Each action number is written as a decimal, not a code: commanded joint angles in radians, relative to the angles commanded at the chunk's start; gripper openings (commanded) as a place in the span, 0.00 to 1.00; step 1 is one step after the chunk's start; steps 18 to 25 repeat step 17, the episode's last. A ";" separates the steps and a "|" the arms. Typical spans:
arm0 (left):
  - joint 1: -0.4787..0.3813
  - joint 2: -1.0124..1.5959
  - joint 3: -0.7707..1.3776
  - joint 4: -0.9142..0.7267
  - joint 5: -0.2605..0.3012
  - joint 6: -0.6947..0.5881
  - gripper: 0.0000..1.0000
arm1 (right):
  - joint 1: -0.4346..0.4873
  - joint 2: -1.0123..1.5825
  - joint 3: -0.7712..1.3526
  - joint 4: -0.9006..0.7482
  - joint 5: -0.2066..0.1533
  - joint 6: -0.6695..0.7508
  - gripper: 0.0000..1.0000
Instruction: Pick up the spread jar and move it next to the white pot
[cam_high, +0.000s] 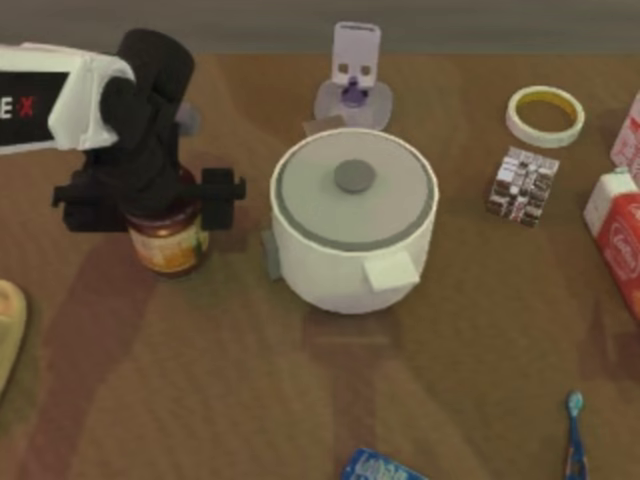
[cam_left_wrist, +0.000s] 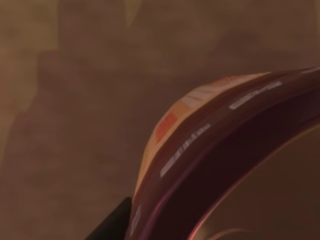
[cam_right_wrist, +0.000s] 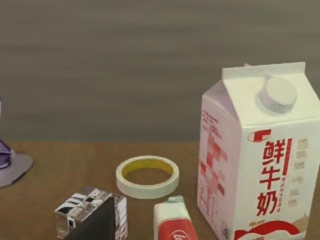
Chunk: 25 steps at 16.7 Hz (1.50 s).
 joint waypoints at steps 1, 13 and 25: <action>0.000 0.000 0.000 0.000 0.000 0.000 0.23 | 0.000 0.000 0.000 0.000 0.000 0.000 1.00; 0.000 0.000 0.000 0.000 0.000 0.000 1.00 | 0.000 0.000 0.000 0.000 0.000 0.000 1.00; 0.000 0.000 0.000 0.000 0.000 0.000 1.00 | 0.000 0.000 0.000 0.000 0.000 0.000 1.00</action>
